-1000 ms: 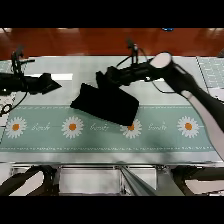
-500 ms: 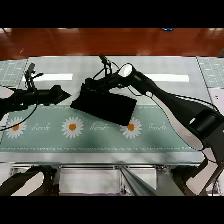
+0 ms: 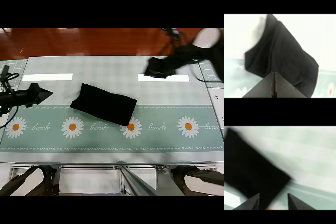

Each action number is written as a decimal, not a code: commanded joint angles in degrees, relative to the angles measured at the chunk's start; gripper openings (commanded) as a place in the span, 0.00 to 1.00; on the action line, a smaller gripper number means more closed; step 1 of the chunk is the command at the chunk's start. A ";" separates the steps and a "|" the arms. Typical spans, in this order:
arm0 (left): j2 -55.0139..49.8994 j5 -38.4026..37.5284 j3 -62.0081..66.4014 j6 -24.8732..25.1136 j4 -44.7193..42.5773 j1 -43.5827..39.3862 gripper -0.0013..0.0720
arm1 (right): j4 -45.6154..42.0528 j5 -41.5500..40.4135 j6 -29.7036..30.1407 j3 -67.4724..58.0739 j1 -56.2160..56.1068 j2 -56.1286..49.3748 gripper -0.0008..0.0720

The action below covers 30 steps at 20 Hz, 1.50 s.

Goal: Fold the shirts.

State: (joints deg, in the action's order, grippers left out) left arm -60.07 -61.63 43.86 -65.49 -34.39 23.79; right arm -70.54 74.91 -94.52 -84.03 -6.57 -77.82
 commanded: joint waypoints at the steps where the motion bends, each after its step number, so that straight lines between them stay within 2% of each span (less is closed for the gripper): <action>1: 3.39 -2.43 -1.55 1.11 1.92 5.79 0.04 | -16.02 -5.81 -9.18 22.95 7.50 19.39 0.56; 3: 5.44 -2.05 -4.11 2.56 1.88 4.39 0.04 | -3.87 -12.87 -5.77 38.29 7.41 25.18 0.58; 5: 6.71 -2.56 -7.34 3.34 1.84 2.43 0.04 | 5.86 -18.23 -4.00 49.00 7.41 26.25 0.59; 8: 7.08 -1.40 -11.72 6.49 1.88 0.20 0.04 | 17.97 -27.63 3.74 56.48 7.41 23.85 0.59; 14: 7.06 0.33 -13.84 6.49 1.88 -1.38 0.04 | 49.31 -26.03 24.02 56.48 7.39 8.96 0.59; 16: 7.06 0.26 -13.84 6.49 1.88 -1.38 0.04 | 55.87 -24.57 28.79 56.46 7.39 4.87 0.59; 18: 7.06 0.07 -13.84 6.49 1.88 -1.53 0.04 | 58.14 -24.00 31.01 56.17 7.28 2.32 0.58; 21: 7.06 0.42 -13.84 6.49 1.86 -2.58 0.04 | 57.24 -25.22 31.01 52.98 2.56 -0.48 0.58; 29: 6.82 1.03 -13.84 6.29 1.88 -6.49 0.04 | 52.02 -26.67 25.53 39.30 -7.23 -11.63 0.55; 30: 6.82 1.05 -13.84 6.29 1.86 -6.71 0.04 | 51.87 -26.58 25.70 37.68 -7.98 -11.89 0.40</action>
State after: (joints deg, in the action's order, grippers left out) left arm -53.21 -60.75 30.04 -59.11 -32.49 18.13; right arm -17.54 48.64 -67.72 -42.11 -12.05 -87.05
